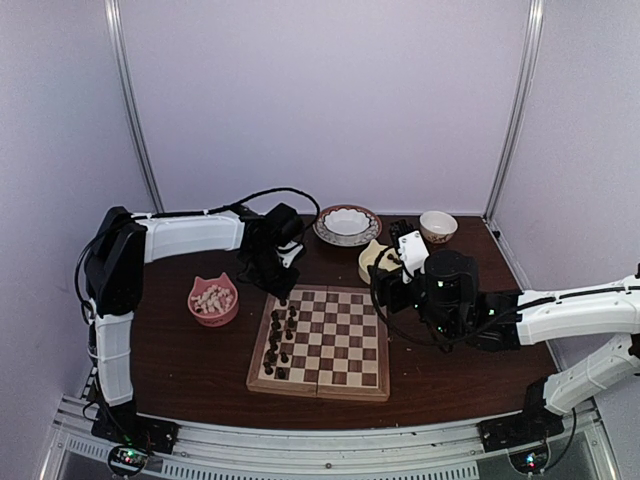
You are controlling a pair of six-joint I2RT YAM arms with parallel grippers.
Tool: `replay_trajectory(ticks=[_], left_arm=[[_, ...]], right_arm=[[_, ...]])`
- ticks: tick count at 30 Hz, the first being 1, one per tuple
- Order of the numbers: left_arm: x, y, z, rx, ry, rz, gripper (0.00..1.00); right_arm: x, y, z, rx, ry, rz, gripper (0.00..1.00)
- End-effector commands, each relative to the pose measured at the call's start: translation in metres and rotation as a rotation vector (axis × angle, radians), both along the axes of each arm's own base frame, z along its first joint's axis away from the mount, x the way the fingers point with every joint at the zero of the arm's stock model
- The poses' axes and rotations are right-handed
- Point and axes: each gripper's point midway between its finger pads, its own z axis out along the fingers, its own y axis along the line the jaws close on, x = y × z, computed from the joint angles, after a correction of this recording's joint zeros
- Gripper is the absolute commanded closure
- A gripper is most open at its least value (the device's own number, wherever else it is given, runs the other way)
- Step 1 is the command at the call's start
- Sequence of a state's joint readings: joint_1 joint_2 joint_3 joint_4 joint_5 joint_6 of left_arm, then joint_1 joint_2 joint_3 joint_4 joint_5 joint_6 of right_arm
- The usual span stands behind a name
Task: Set up the chess pieces on the board
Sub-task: Place the knight at g8, then pick up the bishop from the storage box.
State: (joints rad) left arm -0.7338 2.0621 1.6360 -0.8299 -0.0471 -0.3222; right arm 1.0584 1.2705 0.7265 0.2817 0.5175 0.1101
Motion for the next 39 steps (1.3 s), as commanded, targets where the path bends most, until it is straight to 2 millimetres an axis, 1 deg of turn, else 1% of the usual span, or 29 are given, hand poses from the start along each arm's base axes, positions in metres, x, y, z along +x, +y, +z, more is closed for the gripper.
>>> replay_trajectory(ticks=[1,5,7,8,11,15,16,17,20,21,22,23,24,25,26,27,30,31,33,34,35,36,39], left_arm=[[0.004,0.001,-0.003,-0.002,-0.012,0.005,0.77],[0.003,0.001,0.004,-0.016,-0.021,0.008,0.73],[0.003,0.003,0.012,-0.025,-0.033,0.015,0.73],[0.003,0.003,0.018,-0.031,-0.045,0.019,0.72],[0.001,0.006,0.044,-0.066,-0.088,0.031,0.68],[-0.005,0.004,0.078,-0.165,-0.136,0.032,0.68],[-0.007,0.003,0.086,-0.193,-0.147,0.035,0.68],[-0.009,0.001,0.092,-0.227,-0.157,0.041,0.68],[-0.017,-0.005,0.108,-0.348,-0.19,0.047,0.67],[-0.019,-0.004,0.116,-0.386,-0.216,0.054,0.66],[-0.02,-0.002,0.119,-0.408,-0.242,0.063,0.67],[-0.024,0.004,0.117,-0.417,-0.259,0.069,0.67],[-0.025,0.006,0.125,-0.445,-0.297,0.07,0.67],[-0.029,0.011,0.129,-0.465,-0.326,0.071,0.66],[-0.032,0.014,0.138,-0.497,-0.362,0.069,0.66],[-0.033,0.021,0.142,-0.51,-0.405,0.08,0.65],[-0.038,0.037,0.149,-0.548,-0.518,0.095,0.65],[-0.04,0.043,0.152,-0.559,-0.557,0.097,0.64],[-0.045,0.055,0.149,-0.562,-0.616,0.106,0.65],[-0.046,0.061,0.155,-0.571,-0.657,0.113,0.65],[-0.048,0.068,0.159,-0.568,-0.691,0.13,0.65],[-0.05,0.074,0.164,-0.573,-0.718,0.146,0.65],[-0.058,0.086,0.175,-0.613,-0.778,0.165,0.64]], right_arm=[[0.002,-0.002,-0.005,-0.004,0.012,-0.01,0.29],[0.003,-0.002,-0.006,-0.004,0.016,-0.009,0.28],[0.005,-0.004,-0.008,-0.014,0.026,-0.023,0.3],[0.007,-0.005,-0.007,-0.008,0.038,-0.044,0.31],[0.017,-0.009,-0.014,-0.024,0.086,-0.084,0.34],[0.04,-0.01,-0.037,-0.044,0.21,-0.096,0.37],[0.046,-0.015,-0.049,-0.071,0.272,-0.112,0.4],[0.052,-0.013,-0.051,-0.078,0.295,-0.116,0.43],[0.069,-0.019,-0.067,-0.1,0.386,-0.129,0.46],[0.075,-0.021,-0.073,-0.103,0.411,-0.134,0.47],[0.081,-0.023,-0.078,-0.108,0.435,-0.14,0.48],[0.087,-0.026,-0.082,-0.114,0.456,-0.148,0.5],[0.094,-0.029,-0.087,-0.124,0.48,-0.157,0.52],[0.101,-0.03,-0.09,-0.134,0.497,-0.167,0.54],[0.11,-0.03,-0.09,-0.133,0.506,-0.175,0.58],[0.117,-0.03,-0.094,-0.138,0.521,-0.177,0.61],[0.137,-0.032,-0.105,-0.159,0.558,-0.196,0.68],[0.144,-0.034,-0.109,-0.163,0.568,-0.208,0.69],[0.156,-0.039,-0.117,-0.157,0.589,-0.227,0.69],[0.163,-0.04,-0.122,-0.155,0.598,-0.231,0.69],[0.169,-0.042,-0.121,-0.146,0.593,-0.236,0.69],[0.176,-0.045,-0.127,-0.154,0.598,-0.246,0.69],[0.194,-0.057,-0.137,-0.171,0.621,-0.281,0.69]])
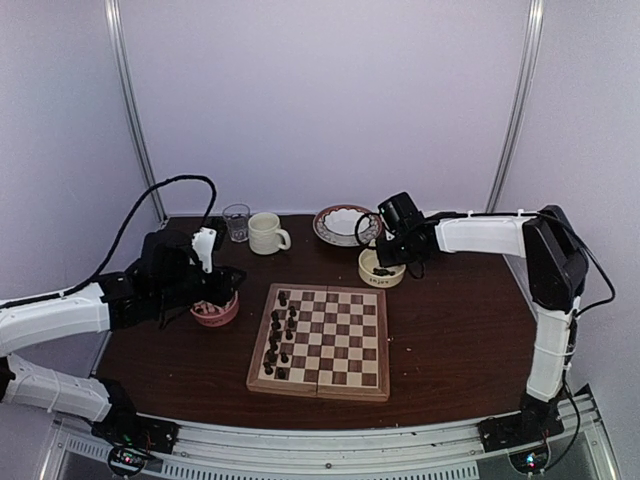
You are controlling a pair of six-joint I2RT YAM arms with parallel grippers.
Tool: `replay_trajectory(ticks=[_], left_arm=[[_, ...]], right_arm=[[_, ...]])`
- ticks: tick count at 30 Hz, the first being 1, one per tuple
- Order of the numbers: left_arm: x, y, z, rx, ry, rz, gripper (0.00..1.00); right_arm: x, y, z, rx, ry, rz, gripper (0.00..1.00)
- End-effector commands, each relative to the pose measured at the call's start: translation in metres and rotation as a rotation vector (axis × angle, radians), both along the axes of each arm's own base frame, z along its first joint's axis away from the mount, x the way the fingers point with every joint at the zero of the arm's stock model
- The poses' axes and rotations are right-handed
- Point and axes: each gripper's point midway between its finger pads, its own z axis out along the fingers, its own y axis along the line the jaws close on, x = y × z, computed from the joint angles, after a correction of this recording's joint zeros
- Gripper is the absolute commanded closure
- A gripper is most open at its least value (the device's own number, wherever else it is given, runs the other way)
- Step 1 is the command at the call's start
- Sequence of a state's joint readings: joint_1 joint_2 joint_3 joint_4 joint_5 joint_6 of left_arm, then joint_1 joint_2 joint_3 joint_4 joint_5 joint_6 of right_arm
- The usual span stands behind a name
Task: Set up the chess pieces on the board
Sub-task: Pick up the bishop from the storage box.
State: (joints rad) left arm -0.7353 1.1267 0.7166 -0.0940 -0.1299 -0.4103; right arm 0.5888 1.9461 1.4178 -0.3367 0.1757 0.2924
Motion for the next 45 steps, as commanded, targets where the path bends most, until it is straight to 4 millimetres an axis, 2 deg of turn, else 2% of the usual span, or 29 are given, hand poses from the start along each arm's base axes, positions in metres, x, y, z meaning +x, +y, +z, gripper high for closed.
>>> replay_trajectory(ticks=[1,5,8,14,22,28,37,42,45], left_arm=[[0.005,0.011,0.051,-0.127,-0.215,0.065,0.64],[0.004,0.016,0.048,-0.123,-0.23,0.079,0.63],[0.007,0.013,0.045,-0.108,-0.218,0.076,0.63],[0.008,0.005,0.037,-0.096,-0.183,0.05,0.63],[0.008,0.003,0.035,-0.1,-0.173,0.042,0.62],[0.008,0.0,0.036,-0.105,-0.164,0.031,0.62],[0.006,0.0,0.04,-0.122,-0.166,0.027,0.62],[0.006,-0.003,0.036,-0.123,-0.154,0.018,0.62],[0.007,-0.006,0.034,-0.118,-0.145,0.012,0.62]], right_arm=[[0.026,-0.019,-0.009,-0.013,0.038,-0.041,0.7],[0.048,-0.024,-0.014,0.031,0.041,-0.053,0.71],[0.055,-0.025,-0.019,0.006,0.046,-0.049,0.72],[0.059,-0.03,-0.042,-0.05,0.064,-0.055,0.72],[0.062,-0.035,-0.06,-0.105,0.079,-0.066,0.74],[0.063,-0.037,-0.066,-0.162,0.081,-0.067,0.71],[0.061,-0.029,-0.079,-0.156,0.127,-0.036,0.7],[0.059,-0.014,-0.074,-0.108,0.122,0.008,0.73],[0.058,-0.01,-0.07,-0.103,0.115,0.017,0.81]])
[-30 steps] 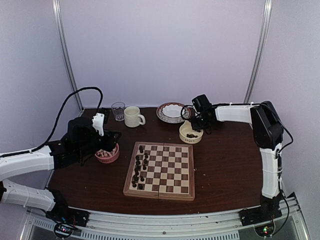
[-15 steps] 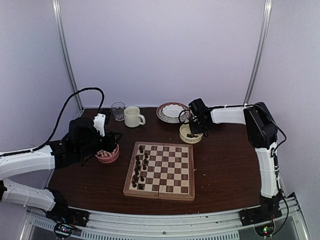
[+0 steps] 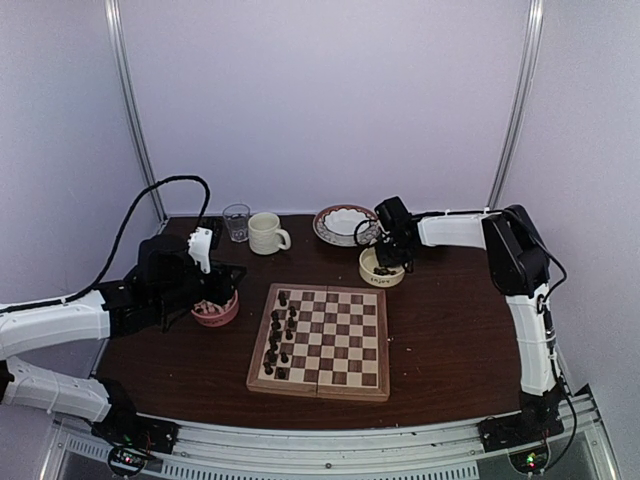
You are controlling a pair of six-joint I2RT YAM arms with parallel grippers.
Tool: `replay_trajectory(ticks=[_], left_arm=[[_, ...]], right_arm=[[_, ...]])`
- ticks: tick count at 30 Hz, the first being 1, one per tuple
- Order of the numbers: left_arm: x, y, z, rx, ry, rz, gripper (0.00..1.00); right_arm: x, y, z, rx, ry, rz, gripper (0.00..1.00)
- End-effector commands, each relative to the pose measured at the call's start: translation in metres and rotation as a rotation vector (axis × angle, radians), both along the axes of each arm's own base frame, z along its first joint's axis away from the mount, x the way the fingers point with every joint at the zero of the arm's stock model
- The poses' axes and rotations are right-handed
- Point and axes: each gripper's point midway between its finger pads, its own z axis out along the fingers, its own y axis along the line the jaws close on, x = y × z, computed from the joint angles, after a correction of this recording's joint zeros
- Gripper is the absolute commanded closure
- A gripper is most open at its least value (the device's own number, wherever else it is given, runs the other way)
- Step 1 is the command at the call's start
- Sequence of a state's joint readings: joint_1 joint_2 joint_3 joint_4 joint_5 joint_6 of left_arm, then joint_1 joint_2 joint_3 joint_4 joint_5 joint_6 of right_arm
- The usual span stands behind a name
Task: Set up the chess pieces on the board
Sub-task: Pick up the bishop from the storage box, then pass from the right arm to the left
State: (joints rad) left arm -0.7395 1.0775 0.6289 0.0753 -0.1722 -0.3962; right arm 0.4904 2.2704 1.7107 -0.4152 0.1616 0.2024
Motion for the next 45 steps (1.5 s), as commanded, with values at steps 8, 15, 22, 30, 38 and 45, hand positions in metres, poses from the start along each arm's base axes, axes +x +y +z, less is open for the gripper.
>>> replay_trajectory(ticks=[8,15,22,30,38,45], left_arm=[[0.005,-0.016,0.017,-0.048,-0.011,-0.037,0.62],[0.005,-0.015,0.017,-0.047,-0.012,-0.033,0.62],[0.004,-0.019,0.016,-0.058,0.0,-0.048,0.62],[-0.011,-0.05,0.021,-0.138,0.054,-0.221,0.61],[-0.032,-0.093,0.021,-0.226,0.144,-0.463,0.55],[-0.035,-0.11,0.011,-0.253,0.218,-0.536,0.5]], right_arm=[[-0.018,0.021,0.035,0.046,-0.081,0.065,0.84],[-0.032,0.029,0.074,0.094,-0.186,0.087,0.85],[-0.061,0.049,0.116,0.15,-0.267,0.204,0.85],[-0.137,0.104,0.146,0.302,-0.318,0.458,0.86],[-0.229,0.135,0.133,0.425,-0.281,0.644,0.85],[-0.248,0.143,0.127,0.402,-0.328,0.721,0.85]])
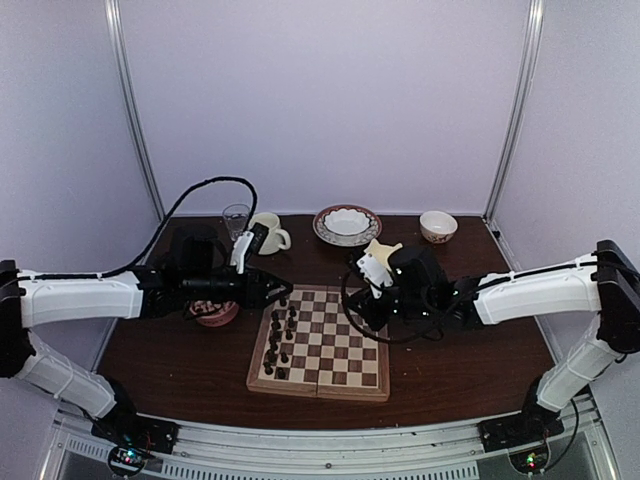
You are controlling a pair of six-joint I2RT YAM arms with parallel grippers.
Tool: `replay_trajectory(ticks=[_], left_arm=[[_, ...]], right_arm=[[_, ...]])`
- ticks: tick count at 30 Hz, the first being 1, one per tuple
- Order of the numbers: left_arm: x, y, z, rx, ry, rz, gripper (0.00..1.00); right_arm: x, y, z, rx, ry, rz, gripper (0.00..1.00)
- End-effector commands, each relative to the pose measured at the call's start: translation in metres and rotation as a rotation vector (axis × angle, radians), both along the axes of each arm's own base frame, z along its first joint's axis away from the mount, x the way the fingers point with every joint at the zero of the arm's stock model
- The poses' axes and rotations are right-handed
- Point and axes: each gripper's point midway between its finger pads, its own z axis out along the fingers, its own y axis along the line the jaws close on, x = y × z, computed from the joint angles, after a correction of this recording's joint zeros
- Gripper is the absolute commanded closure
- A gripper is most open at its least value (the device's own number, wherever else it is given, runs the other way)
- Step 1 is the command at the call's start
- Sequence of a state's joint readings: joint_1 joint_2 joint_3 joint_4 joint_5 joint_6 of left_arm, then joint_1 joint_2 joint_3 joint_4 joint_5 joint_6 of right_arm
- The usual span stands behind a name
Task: Set up the chess pieces on the board
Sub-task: Pass from the right arm to the left
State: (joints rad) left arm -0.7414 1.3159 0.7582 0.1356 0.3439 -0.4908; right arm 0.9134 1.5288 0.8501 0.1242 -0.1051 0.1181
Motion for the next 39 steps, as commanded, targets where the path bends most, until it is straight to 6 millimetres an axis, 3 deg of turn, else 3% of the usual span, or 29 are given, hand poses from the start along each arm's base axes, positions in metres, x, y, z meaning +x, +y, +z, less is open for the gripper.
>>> replay_trajectory(ticks=[1,11,19,33,36,39], left_arm=[[-0.005,-0.021,0.022,-0.097,0.008,-0.094,0.49],[-0.015,-0.048,0.012,-0.175,0.193,-0.207,0.49],[-0.025,-0.061,0.01,-0.171,0.237,-0.258,0.44],[-0.04,-0.088,-0.011,-0.122,0.337,-0.349,0.47],[-0.042,-0.091,-0.012,-0.118,0.343,-0.362,0.52],[-0.042,-0.093,-0.014,-0.113,0.351,-0.366,0.65]], right_arm=[[-0.008,0.018,0.028,0.07,-0.108,0.059,0.85],[-0.049,0.042,0.042,0.026,-0.271,0.175,0.85],[-0.049,0.047,0.039,-0.012,-0.298,0.165,0.86],[-0.048,0.044,0.044,-0.02,-0.327,0.143,0.86],[-0.048,0.045,0.043,-0.023,-0.325,0.144,0.86],[-0.049,0.045,0.044,-0.02,-0.327,0.146,0.86]])
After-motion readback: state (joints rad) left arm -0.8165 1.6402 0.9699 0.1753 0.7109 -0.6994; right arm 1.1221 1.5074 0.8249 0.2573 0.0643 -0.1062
